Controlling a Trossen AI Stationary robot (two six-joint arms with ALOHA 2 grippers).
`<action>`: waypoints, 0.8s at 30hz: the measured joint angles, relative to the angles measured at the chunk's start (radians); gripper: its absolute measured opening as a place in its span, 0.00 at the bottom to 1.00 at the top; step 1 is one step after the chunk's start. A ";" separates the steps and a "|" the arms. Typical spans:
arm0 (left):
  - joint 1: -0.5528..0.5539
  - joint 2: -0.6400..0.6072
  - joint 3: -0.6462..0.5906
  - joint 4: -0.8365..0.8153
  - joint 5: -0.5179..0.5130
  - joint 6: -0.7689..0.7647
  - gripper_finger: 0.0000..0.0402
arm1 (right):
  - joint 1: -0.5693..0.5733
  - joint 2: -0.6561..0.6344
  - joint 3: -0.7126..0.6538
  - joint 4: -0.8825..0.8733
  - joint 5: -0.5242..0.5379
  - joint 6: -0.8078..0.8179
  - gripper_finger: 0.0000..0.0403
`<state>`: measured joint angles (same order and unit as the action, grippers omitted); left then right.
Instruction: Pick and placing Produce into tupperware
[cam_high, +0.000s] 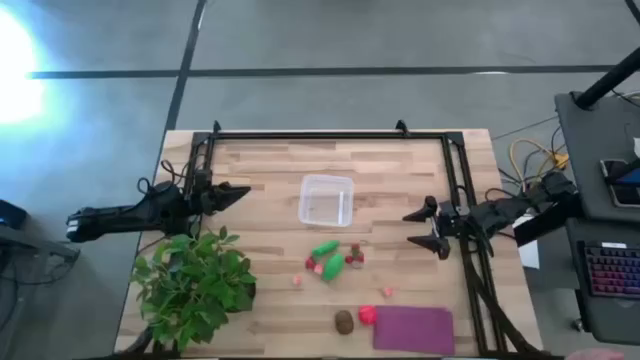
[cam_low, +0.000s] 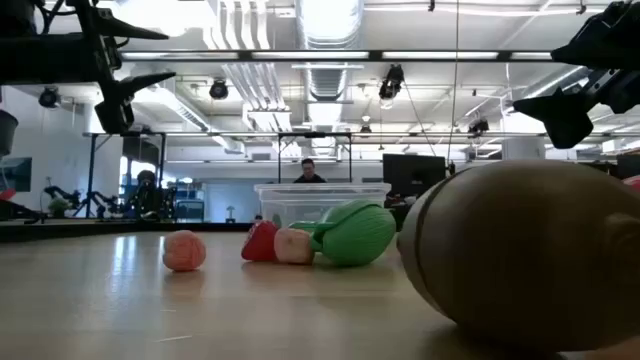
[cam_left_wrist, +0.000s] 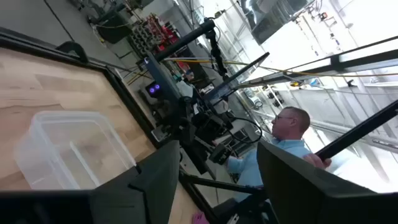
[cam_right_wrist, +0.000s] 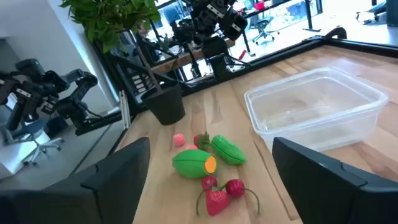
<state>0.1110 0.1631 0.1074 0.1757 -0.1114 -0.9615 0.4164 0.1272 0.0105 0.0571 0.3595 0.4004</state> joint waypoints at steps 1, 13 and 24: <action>0.000 0.000 0.000 0.000 0.000 0.000 0.50 | 0.000 0.000 0.000 0.000 0.000 0.000 0.82; 0.000 0.000 -0.001 0.000 0.000 0.000 0.50 | 0.000 0.000 0.000 0.000 0.000 0.000 0.82; 0.000 0.000 -0.001 0.000 0.000 0.000 0.50 | 0.000 0.000 0.000 0.000 0.000 0.000 0.83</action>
<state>0.1110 0.1631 0.1062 0.1757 -0.1116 -0.9615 0.4166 0.1271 0.0105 0.0571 0.3594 0.4002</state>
